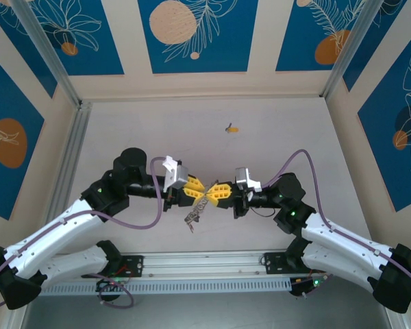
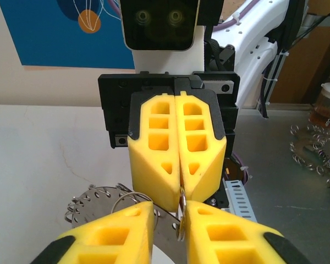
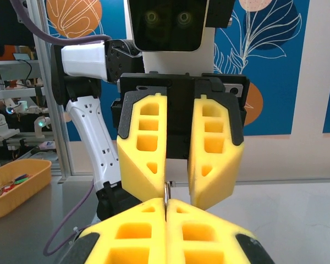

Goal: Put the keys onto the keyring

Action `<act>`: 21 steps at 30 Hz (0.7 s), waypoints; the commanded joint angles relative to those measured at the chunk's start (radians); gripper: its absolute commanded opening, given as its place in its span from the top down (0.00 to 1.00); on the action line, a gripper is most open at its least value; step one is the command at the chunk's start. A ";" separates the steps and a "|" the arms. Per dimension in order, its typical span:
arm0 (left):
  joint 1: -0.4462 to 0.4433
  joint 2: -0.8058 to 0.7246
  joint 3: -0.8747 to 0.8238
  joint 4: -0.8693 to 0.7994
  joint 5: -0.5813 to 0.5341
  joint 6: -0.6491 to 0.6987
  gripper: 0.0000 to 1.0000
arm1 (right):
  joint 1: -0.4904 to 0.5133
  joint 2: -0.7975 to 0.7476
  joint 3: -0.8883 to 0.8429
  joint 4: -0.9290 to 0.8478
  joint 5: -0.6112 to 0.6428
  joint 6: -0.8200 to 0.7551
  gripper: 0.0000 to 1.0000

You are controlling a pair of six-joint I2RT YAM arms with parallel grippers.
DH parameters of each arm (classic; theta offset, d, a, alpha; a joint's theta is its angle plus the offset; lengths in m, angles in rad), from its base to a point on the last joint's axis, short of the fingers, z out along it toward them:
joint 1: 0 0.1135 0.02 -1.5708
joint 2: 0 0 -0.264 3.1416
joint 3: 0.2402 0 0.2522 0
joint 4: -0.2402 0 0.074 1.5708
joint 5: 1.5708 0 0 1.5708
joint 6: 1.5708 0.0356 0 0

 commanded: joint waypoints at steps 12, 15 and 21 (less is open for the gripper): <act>-0.001 0.031 -0.015 -0.023 -0.004 0.020 0.86 | 0.009 -0.008 0.013 0.149 0.031 0.026 1.00; -0.003 0.040 -0.015 -0.021 0.002 0.023 1.00 | 0.010 -0.003 0.013 0.160 0.030 0.028 1.00; -0.003 0.033 -0.008 -0.027 -0.008 0.031 1.00 | 0.010 -0.002 0.013 0.162 0.031 0.018 1.00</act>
